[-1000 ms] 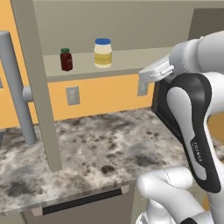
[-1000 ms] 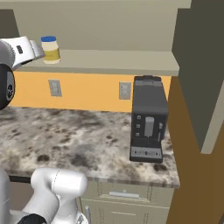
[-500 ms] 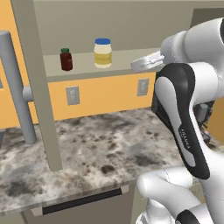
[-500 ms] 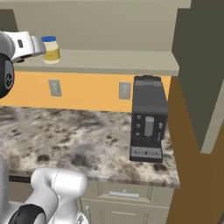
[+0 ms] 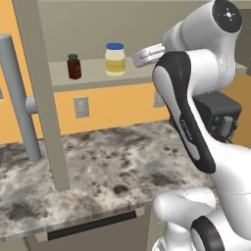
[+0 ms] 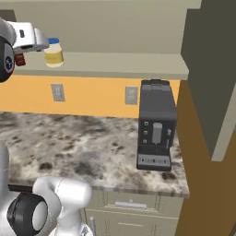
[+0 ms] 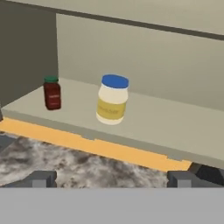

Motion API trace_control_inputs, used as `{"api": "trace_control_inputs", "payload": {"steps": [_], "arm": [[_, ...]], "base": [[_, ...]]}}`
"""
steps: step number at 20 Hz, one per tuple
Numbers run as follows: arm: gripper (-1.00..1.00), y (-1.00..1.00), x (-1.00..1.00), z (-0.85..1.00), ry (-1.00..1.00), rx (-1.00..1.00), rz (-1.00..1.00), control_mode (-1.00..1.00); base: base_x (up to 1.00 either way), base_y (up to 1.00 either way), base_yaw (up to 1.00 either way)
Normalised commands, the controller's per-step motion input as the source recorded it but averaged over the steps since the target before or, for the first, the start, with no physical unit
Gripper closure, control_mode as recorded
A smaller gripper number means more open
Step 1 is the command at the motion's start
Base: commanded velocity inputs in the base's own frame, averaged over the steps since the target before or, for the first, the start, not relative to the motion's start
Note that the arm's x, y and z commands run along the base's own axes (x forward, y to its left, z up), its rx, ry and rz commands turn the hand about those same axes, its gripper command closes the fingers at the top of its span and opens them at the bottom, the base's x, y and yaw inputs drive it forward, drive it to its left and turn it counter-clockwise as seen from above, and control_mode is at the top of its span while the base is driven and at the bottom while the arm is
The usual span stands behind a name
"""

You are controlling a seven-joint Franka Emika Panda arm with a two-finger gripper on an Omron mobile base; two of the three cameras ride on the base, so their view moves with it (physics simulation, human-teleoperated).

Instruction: Collect the paprika, mayonnaise, and shaker from the cabinet and place them next to the stove.

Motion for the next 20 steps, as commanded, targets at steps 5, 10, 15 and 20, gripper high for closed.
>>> {"api": "trace_control_inputs", "payload": {"steps": [5,10,15,20], "arm": [[-1.0,-0.01,0.42,0.08,0.0,0.16,0.01,-1.0],[-1.0,0.0,0.37,0.11,-0.02,0.16,0.04,-1.0],[-1.0,0.0,0.26,0.03,-0.04,0.02,0.01,-1.0],[-1.0,0.0,0.26,0.09,-0.01,-0.09,0.0,-1.0]], "base": [[0.0,0.0,0.0],[0.0,0.0,0.0],[0.0,0.0,0.0],[0.0,0.0,0.0]]}}
